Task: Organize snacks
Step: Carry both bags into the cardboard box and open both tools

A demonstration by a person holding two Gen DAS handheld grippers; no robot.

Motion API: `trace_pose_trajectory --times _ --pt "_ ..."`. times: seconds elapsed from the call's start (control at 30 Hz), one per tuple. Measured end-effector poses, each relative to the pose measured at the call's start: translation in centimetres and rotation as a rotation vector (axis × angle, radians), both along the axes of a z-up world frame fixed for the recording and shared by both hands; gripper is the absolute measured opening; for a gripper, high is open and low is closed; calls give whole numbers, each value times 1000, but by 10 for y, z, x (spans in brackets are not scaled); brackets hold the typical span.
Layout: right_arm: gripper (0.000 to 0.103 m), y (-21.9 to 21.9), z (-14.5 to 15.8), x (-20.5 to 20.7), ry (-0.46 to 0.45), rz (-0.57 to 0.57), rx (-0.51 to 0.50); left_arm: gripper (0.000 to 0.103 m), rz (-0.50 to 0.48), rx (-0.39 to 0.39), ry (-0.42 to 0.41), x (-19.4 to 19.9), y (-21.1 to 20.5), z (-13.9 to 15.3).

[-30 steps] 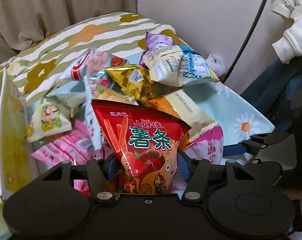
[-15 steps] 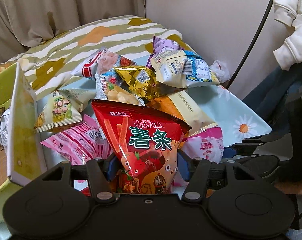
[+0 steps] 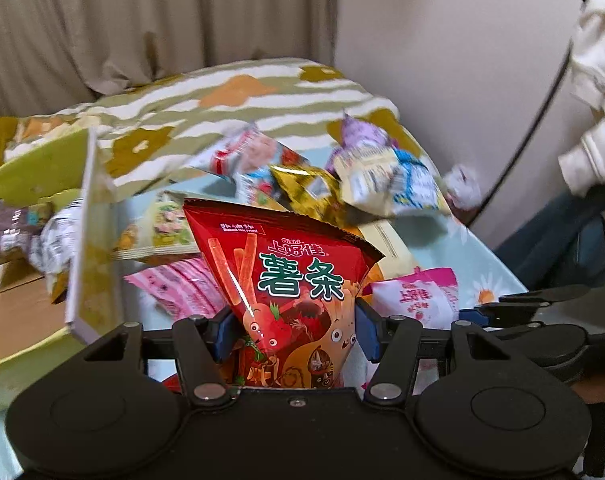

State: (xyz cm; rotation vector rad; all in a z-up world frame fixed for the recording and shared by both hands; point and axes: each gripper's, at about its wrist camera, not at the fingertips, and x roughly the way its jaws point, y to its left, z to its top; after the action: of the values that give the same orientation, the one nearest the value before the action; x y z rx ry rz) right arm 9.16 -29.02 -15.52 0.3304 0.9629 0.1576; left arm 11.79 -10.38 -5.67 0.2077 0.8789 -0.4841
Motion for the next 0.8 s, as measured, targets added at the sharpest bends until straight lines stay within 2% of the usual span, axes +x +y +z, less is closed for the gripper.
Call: trace_pose_trajectory --times 0.4,0.67,0.8 --pt "54 30 76 37 -186 208 12 62 307 -37 -124 2 64 52" --pt "54 87 121 76 -285 300 40 62 463 -33 -220 20 134 83" --pt "54 126 135 94 -314 323 55 62 504 -33 -219 39 173 87"
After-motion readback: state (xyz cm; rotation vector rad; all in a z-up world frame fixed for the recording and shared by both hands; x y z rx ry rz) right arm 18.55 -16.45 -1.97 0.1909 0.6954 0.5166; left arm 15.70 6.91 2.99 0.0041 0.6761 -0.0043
